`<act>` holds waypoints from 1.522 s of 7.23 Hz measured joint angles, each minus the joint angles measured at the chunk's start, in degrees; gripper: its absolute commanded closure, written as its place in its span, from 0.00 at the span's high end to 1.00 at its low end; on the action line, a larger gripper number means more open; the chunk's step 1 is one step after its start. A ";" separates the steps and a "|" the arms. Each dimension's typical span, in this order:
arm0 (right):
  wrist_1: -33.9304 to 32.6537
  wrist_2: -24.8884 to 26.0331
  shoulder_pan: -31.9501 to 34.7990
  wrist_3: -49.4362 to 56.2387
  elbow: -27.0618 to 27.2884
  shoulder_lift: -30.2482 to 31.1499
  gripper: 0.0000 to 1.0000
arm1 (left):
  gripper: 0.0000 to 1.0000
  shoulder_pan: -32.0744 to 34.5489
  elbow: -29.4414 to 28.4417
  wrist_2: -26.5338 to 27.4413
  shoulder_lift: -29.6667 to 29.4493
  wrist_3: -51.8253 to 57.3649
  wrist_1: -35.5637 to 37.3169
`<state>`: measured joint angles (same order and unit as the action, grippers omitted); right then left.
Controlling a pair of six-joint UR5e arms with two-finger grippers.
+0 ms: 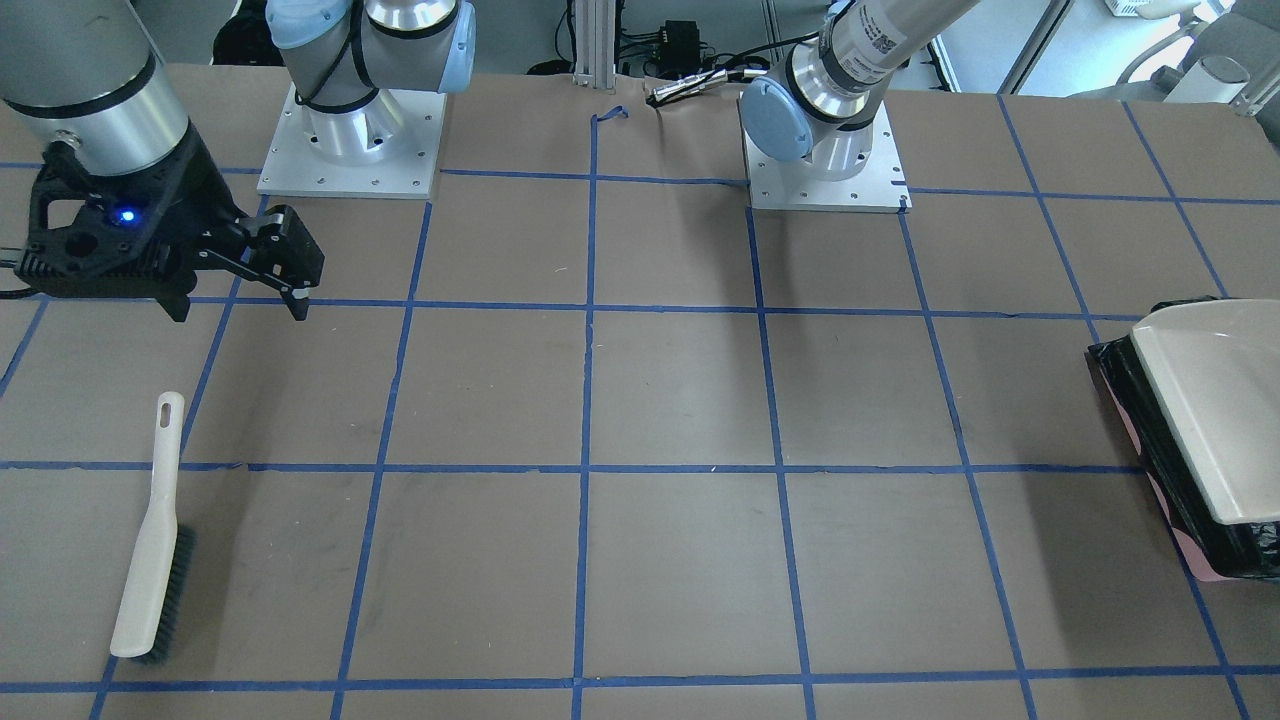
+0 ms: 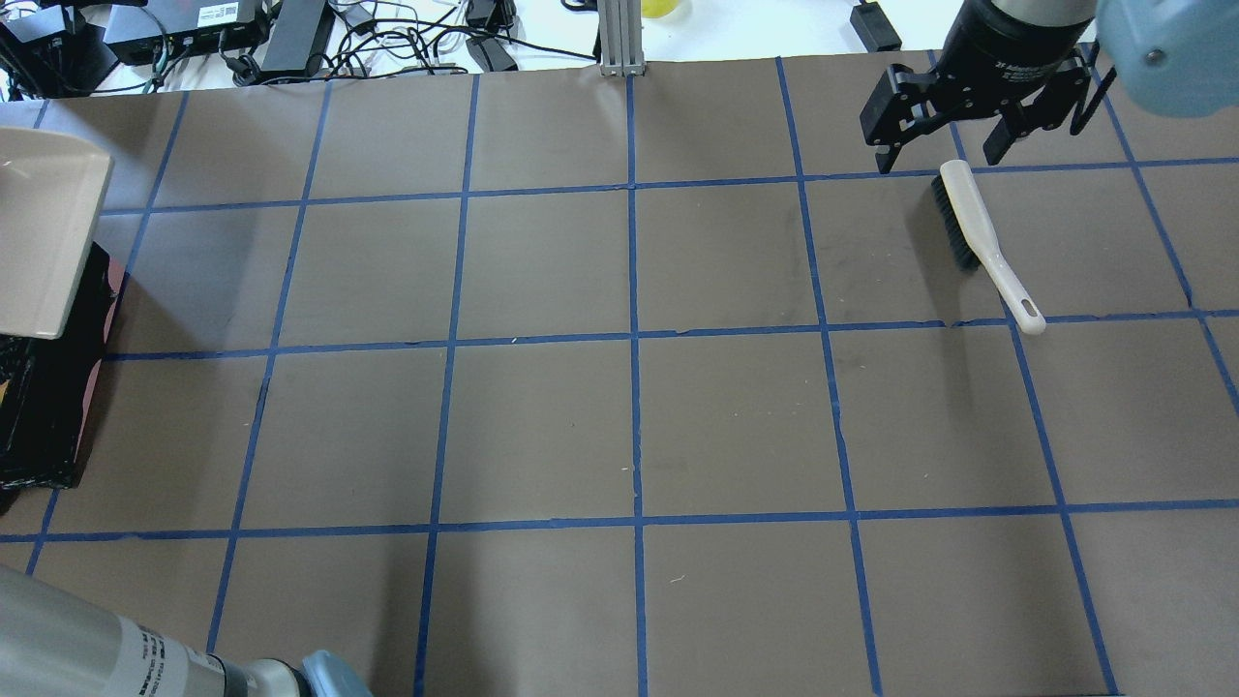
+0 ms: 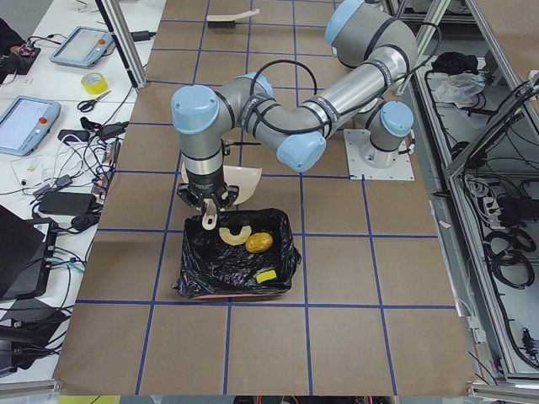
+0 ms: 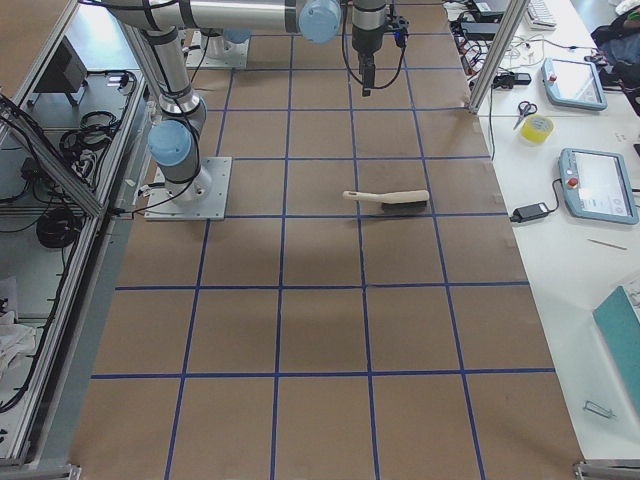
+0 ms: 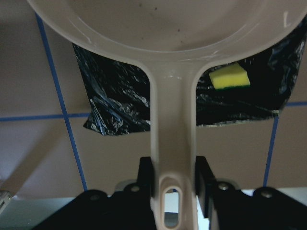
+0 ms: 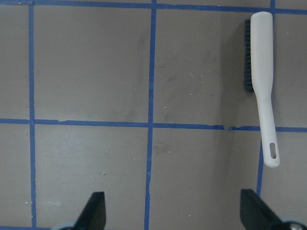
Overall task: Sweep and dump trash into bin
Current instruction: 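Bring the empty dustpan back onto the table while the right gripper releases the brush, then set the dustpan down and open the left gripper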
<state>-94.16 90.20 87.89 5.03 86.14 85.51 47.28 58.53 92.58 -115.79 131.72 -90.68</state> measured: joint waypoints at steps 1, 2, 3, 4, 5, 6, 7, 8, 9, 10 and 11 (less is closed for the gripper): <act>0.02 0.03 0.52 -0.04 0.34 0.09 1.00 | 0.00 3.71 0.29 -1.74 -0.05 -4.46 -1.96; 0.03 0.05 0.71 -0.06 0.59 0.17 1.00 | 0.00 7.78 1.00 -3.43 -0.64 -9.64 -3.04; 0.04 0.06 0.76 -0.05 0.72 0.08 1.00 | 0.00 12.09 2.49 -4.58 -1.15 -15.31 -3.49; 0.03 0.06 0.77 -0.03 0.75 -0.04 1.00 | 0.00 16.50 4.93 -4.99 -1.53 -20.26 -2.93; 0.03 0.06 0.78 0.03 0.77 -0.06 1.00 | 0.00 20.02 8.31 -5.00 -2.15 -23.30 -0.48; 0.06 0.18 0.79 0.29 0.81 -0.08 1.00 | 0.00 22.34 12.38 -4.99 -3.08 -25.14 3.72; 0.10 0.43 0.78 0.69 0.88 -0.11 1.00 | 0.00 24.94 16.41 -5.09 -3.88 -27.71 8.10; 0.10 0.61 0.74 0.90 1.04 -0.10 1.00 | 0.00 27.69 19.18 -4.99 -4.29 -30.18 11.36; 0.06 0.64 0.72 0.94 1.40 -0.01 1.00 | 0.00 29.40 20.68 -4.81 -4.60 -31.28 13.72; 0.00 0.53 0.71 0.81 1.86 0.04 1.00 | 0.00 30.07 21.37 -4.71 -5.00 -31.41 15.29; -0.10 0.46 0.70 0.68 2.19 0.07 1.00 | 0.00 30.20 21.48 -4.50 -5.38 -30.56 16.35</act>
<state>-94.27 90.66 88.60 5.71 88.33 85.58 77.48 80.01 88.07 -121.17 101.16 -74.34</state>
